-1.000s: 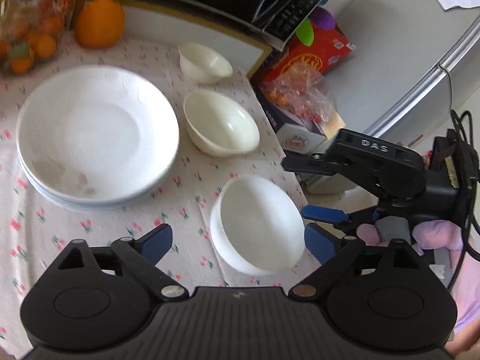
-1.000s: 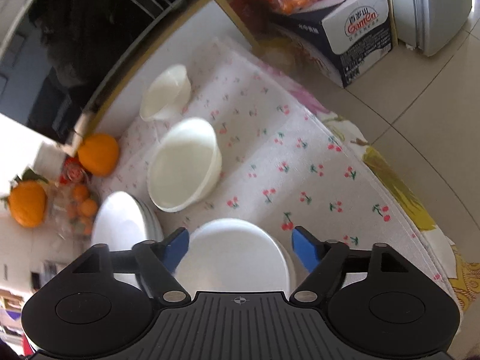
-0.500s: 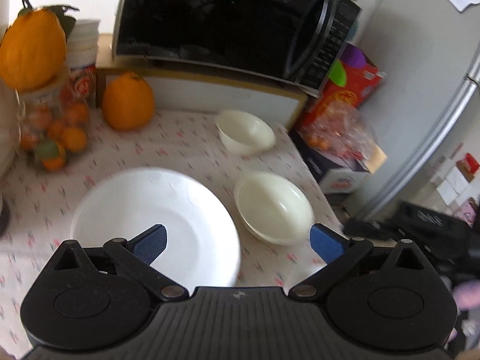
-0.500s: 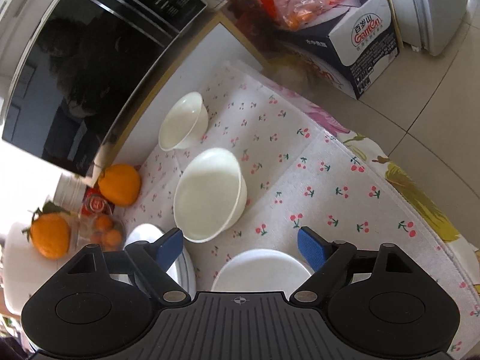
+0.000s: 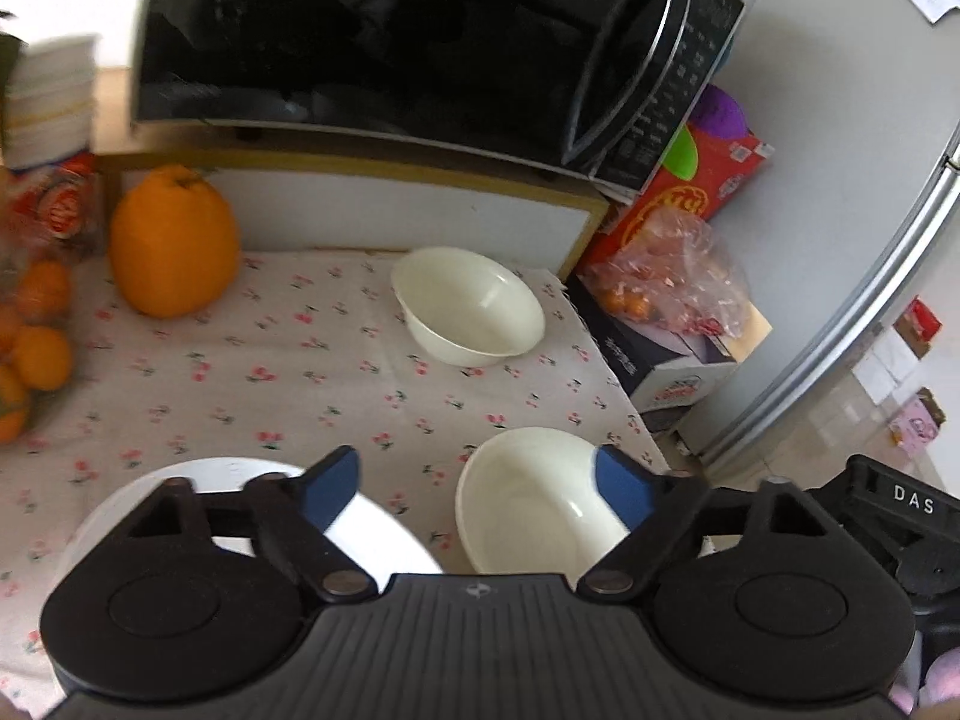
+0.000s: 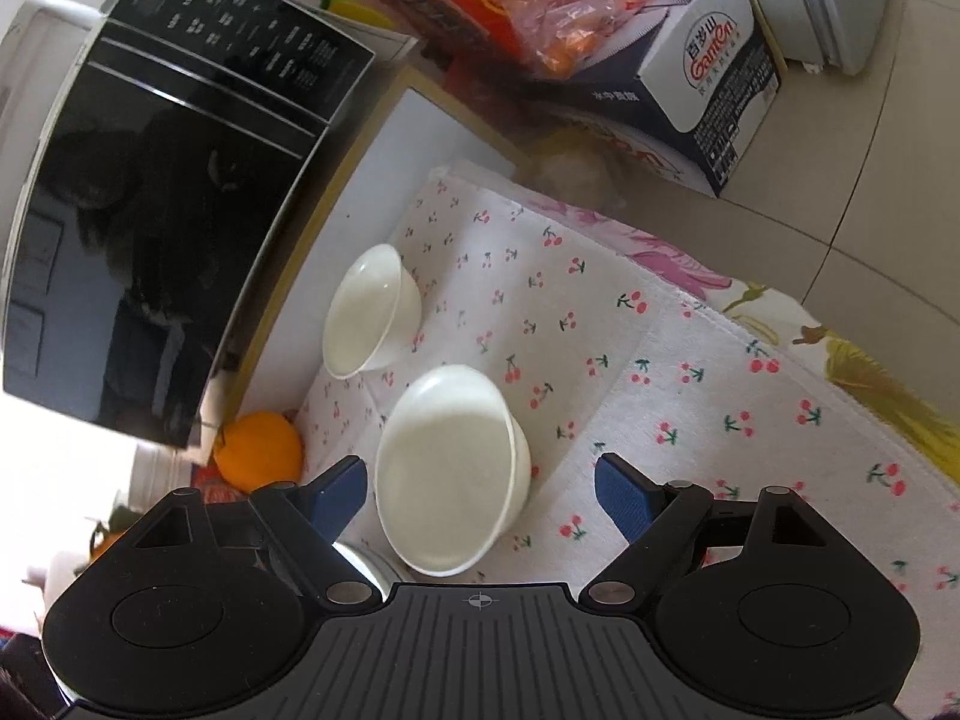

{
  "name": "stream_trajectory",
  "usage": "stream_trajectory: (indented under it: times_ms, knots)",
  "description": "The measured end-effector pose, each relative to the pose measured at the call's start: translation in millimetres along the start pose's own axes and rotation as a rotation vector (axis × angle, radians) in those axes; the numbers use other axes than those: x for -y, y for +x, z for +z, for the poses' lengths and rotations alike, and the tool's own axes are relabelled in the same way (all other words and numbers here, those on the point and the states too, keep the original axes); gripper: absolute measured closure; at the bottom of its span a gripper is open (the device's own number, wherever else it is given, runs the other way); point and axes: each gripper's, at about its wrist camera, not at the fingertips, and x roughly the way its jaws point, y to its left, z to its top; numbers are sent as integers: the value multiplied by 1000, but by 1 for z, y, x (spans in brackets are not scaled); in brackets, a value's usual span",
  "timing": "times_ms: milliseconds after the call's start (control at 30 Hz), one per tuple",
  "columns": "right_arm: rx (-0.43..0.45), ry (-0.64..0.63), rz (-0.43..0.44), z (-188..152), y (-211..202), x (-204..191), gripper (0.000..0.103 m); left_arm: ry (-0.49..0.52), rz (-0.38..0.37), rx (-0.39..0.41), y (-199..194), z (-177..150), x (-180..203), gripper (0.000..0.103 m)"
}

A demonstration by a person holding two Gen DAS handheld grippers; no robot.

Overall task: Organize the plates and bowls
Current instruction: 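Reach both tools to the cream bowl and close on its rim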

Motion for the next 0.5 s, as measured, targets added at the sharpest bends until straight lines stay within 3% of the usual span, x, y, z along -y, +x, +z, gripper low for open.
stream_trajectory:
  times_ms: [133,267,500]
  knots:
    - [1,11,-14,-3,14,-3,20,39,-12,-29,16,2,4,41]
    - [-7,23,-20,-7,24,-5,32,81,3,-72,30,-2,5,55]
    - [4,-10,-84,-13,36,-10,52,82,-11,-102,38,-3,3,69]
